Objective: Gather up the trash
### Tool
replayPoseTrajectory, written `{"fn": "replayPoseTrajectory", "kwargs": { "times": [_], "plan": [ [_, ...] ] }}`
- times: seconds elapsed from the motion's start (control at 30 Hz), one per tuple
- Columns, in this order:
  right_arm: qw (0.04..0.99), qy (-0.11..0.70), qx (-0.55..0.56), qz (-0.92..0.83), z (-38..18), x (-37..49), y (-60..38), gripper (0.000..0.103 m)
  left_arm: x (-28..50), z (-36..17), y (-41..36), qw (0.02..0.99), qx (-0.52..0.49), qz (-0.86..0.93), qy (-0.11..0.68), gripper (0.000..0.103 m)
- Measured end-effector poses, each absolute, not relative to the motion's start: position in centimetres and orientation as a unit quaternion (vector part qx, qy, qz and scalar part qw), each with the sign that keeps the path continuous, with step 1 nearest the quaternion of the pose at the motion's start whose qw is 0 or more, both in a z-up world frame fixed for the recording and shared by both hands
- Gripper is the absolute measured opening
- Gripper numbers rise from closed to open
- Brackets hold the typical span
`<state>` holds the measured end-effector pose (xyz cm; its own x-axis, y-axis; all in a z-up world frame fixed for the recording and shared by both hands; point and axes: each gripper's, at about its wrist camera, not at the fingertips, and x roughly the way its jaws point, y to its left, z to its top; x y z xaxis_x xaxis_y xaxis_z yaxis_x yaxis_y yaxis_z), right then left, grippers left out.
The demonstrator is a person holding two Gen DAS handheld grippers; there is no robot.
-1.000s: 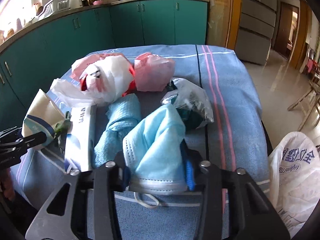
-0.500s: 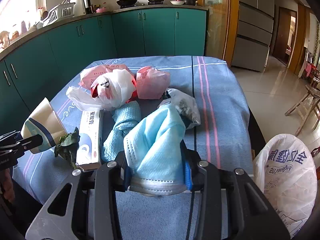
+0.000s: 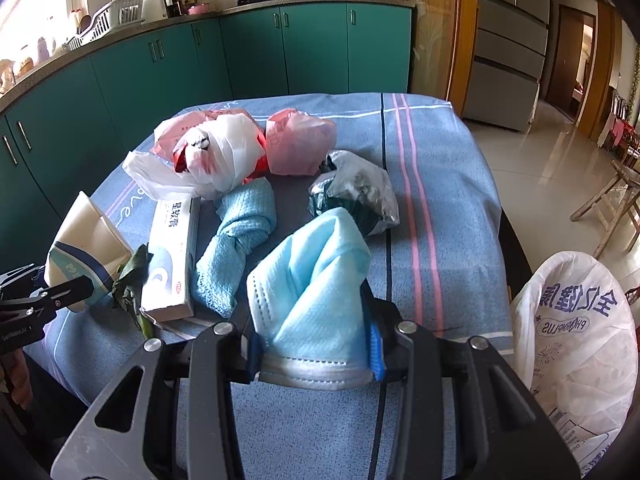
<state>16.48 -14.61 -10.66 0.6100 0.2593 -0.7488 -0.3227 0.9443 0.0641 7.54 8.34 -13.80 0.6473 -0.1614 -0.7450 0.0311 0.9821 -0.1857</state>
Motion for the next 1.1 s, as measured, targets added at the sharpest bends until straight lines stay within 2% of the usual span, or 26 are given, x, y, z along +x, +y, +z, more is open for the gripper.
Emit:
{"fn": "replayPoseTrajectory", "kwargs": {
  "times": [0.07,0.13,0.2,0.47,0.57,0.63,0.73,1.1],
  "plan": [
    [0.894,0.415,-0.036,0.161,-10.9,16.6,-14.6,0.043,7.6,-14.0,8.2,0.904,-0.074,-0.051,0.419,0.056],
    [0.892,0.421,-0.031,0.162,-11.1,16.8,-14.7,0.057,7.6,-14.1,8.1,0.903,-0.071,-0.05,0.421,0.064],
    [0.891,0.423,-0.023,0.162,-11.3,16.9,-14.7,0.063,7.6,-14.1,7.9,0.904,-0.069,-0.048,0.42,0.069],
    [0.889,0.425,-0.04,0.163,-11.9,17.3,-13.4,0.063,7.7,-14.3,7.6,0.903,-0.062,-0.046,0.423,0.073],
    [0.891,0.419,-0.057,0.166,-11.9,16.9,-12.9,0.057,7.7,-14.4,7.5,0.902,-0.061,-0.046,0.424,0.073],
    [0.891,0.416,-0.065,0.168,-11.9,16.8,-12.7,0.046,7.7,-14.4,7.5,0.902,-0.059,-0.046,0.425,0.072],
    [0.892,0.412,-0.066,0.175,-11.7,16.6,-12.7,0.038,7.7,-14.5,7.4,0.902,-0.059,-0.045,0.425,0.064],
    [0.899,0.391,-0.064,0.186,-10.4,15.7,-12.8,0.036,7.2,-13.7,7.6,0.908,-0.06,-0.042,0.413,0.063]
  ]
}}
